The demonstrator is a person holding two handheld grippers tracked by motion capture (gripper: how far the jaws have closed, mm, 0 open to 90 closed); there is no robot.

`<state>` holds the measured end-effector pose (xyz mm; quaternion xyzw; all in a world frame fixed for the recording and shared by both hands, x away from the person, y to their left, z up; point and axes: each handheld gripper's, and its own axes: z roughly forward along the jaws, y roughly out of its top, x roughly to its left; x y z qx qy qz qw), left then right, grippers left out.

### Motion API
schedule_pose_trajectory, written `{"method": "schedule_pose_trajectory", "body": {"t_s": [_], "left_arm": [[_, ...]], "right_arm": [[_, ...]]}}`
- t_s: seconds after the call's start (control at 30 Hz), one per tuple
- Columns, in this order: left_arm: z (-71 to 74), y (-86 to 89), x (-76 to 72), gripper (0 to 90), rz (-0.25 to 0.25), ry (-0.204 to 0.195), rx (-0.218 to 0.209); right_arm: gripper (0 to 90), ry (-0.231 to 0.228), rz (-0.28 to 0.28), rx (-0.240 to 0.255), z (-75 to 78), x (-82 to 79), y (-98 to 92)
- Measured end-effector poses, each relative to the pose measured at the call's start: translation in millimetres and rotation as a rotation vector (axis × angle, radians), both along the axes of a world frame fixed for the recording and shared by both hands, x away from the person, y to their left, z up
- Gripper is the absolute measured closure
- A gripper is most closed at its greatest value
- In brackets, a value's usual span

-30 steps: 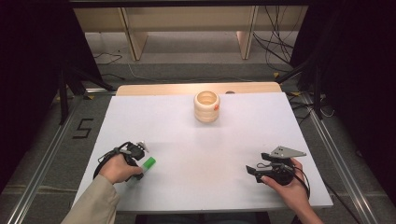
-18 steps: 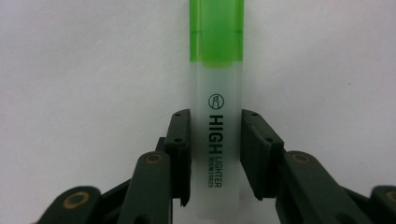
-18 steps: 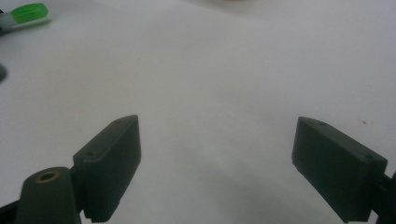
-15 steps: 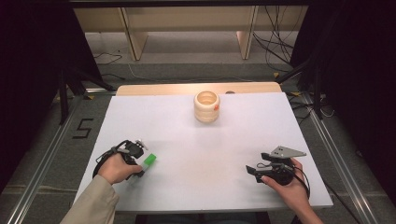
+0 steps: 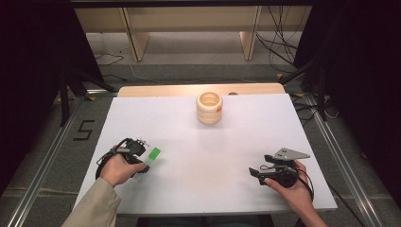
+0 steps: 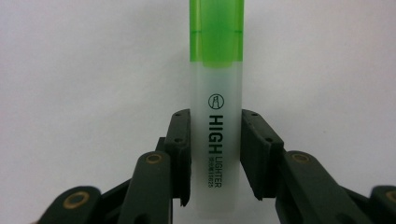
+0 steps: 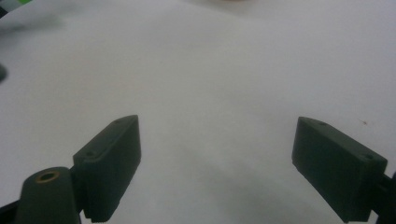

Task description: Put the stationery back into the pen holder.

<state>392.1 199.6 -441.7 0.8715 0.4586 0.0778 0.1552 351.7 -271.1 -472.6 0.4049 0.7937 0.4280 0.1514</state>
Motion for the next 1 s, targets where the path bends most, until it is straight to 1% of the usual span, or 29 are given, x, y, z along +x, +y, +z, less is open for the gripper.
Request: {"method": "schedule_pose_trajectory", "body": {"t_s": [0.13,0.3,0.37,0.47,0.53,0.6,0.67,1.0], "left_arm": [[2.4,0.0,0.6,66.0,0.012,-0.035,-0.015],[4.6,-1.2,1.3,66.0,0.025,-0.079,-0.045],[4.9,-2.2,1.6,66.0,0.032,-0.104,-0.055],[5.9,-3.5,1.9,66.0,0.030,-0.124,-0.055],[6.1,-4.3,2.0,66.0,0.032,-0.144,-0.063],[6.9,-4.4,2.4,66.0,0.029,-0.155,-0.067],[6.8,-5.2,2.5,66.0,0.036,-0.176,-0.075],[8.5,-8.5,3.9,66.0,0.039,-0.261,-0.093]], "right_arm": [[16.4,0.000,0.001,0.000,-0.1,0.1,0.1],[16.4,0.000,0.000,0.000,0.0,0.0,0.0],[16.5,-0.001,0.000,0.000,0.0,0.0,-0.1],[16.4,-0.002,0.001,-0.001,0.1,0.0,-0.1],[16.5,-0.002,0.000,0.000,0.1,0.0,-0.2],[16.5,-0.002,0.000,0.000,0.1,0.0,-0.2],[16.5,-0.002,0.000,-0.001,0.1,0.0,-0.3],[16.5,-0.002,0.000,-0.002,0.3,-0.2,0.0]]}}
